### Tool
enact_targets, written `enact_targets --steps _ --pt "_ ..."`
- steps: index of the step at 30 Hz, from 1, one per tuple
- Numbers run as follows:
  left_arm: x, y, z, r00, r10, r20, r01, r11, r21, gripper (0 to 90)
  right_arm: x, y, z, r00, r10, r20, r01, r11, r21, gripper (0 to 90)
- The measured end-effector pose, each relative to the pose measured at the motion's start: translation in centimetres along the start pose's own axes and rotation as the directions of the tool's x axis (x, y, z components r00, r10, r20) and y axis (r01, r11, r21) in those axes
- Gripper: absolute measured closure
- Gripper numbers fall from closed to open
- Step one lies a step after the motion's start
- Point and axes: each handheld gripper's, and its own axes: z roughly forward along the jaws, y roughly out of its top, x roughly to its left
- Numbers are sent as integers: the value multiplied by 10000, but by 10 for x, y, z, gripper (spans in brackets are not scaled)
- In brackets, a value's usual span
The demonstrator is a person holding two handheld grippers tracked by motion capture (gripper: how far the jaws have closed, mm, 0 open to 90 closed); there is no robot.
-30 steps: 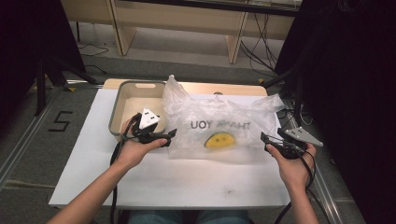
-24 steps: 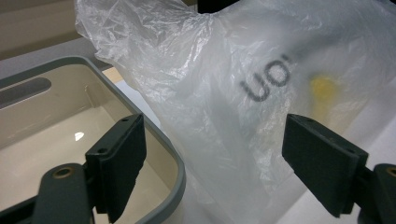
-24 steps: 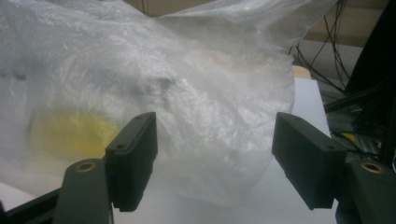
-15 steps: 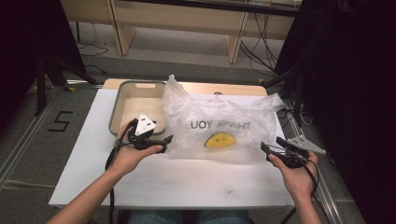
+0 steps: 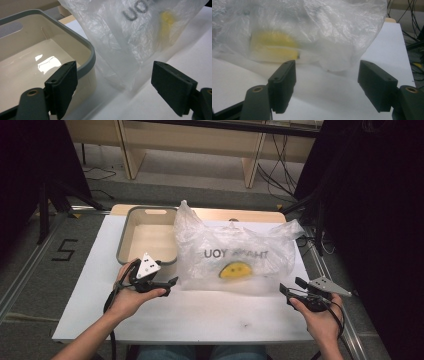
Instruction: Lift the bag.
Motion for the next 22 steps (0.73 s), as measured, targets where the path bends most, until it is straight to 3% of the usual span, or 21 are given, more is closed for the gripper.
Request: enact_targets --steps 11,22 --pt "-3 -18 -14 10000 -5 39 5 10000 57 202 5 -14 -8 9999 40 -132 -39 10000 31 319" --pt "-1 -25 -13 10000 -31 76 30 9999 130 189 5 -18 -8 9998 159 -94 -159 9999 -21 319"
